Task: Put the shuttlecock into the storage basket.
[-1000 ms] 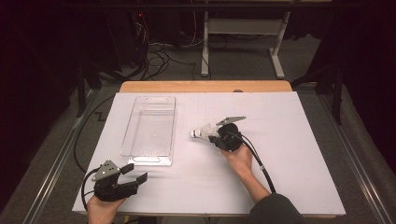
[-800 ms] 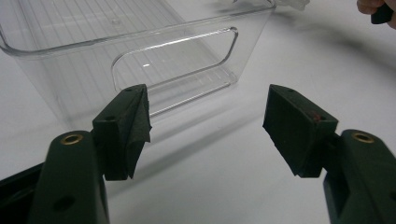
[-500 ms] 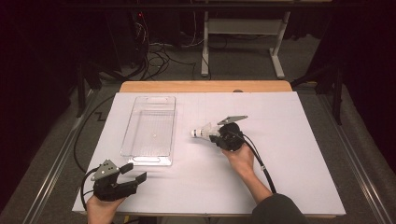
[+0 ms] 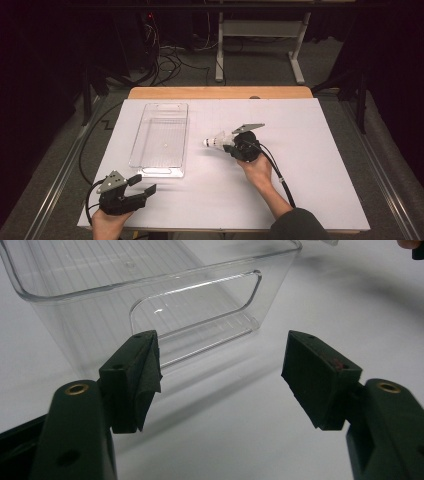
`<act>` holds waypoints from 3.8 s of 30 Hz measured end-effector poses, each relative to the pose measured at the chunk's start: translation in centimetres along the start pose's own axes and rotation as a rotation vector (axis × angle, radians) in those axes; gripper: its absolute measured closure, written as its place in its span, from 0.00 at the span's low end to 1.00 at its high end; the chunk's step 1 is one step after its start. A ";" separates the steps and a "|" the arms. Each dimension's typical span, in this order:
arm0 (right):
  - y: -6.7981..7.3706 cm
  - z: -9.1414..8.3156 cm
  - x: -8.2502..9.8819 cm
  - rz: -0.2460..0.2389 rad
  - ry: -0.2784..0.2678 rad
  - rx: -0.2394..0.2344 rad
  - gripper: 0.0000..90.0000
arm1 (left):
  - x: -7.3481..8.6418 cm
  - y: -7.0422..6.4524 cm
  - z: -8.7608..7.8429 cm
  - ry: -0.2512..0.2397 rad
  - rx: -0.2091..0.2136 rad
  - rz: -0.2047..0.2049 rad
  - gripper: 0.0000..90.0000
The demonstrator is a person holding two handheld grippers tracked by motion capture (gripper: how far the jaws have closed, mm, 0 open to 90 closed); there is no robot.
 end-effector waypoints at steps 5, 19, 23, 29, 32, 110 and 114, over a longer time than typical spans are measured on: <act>0.2 -0.1 -0.1 -0.004 0.000 -0.003 0.99 | 0.0 0.1 -0.1 0.002 -0.001 0.000 0.36; 0.7 -0.7 -0.6 -0.018 -0.003 -0.011 0.99 | 0.1 0.3 -0.3 -0.005 -0.005 -0.003 0.36; 0.9 -1.0 -0.9 -0.023 -0.006 -0.015 0.99 | 0.1 0.3 -0.4 -0.006 -0.005 -0.002 0.36; 1.2 -1.1 -1.3 -0.034 -0.003 -0.017 0.99 | 0.1 0.3 -0.4 -0.007 -0.006 -0.002 0.36; 1.4 -1.2 -1.4 -0.037 -0.005 -0.018 0.99 | 0.1 0.3 -0.4 -0.007 -0.005 -0.004 0.36; 5.2 -1.7 -6.0 -0.107 -0.034 -0.109 0.99 | 0.2 0.4 -0.4 -0.004 -0.005 -0.007 0.36; 5.5 -1.5 -6.2 -0.111 -0.032 -0.113 0.99 | 0.2 0.4 -0.4 -0.004 -0.005 -0.006 0.36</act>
Point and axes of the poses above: each handheld gripper's, and its own axes: z roughly forward along the jaws, x roughly out of its underside, y roughly to its left, the point moved 5 cm from there along z, roughly forward along the jaws, and after that the axes turned 1 degree about -z, right-handed, at the moved point
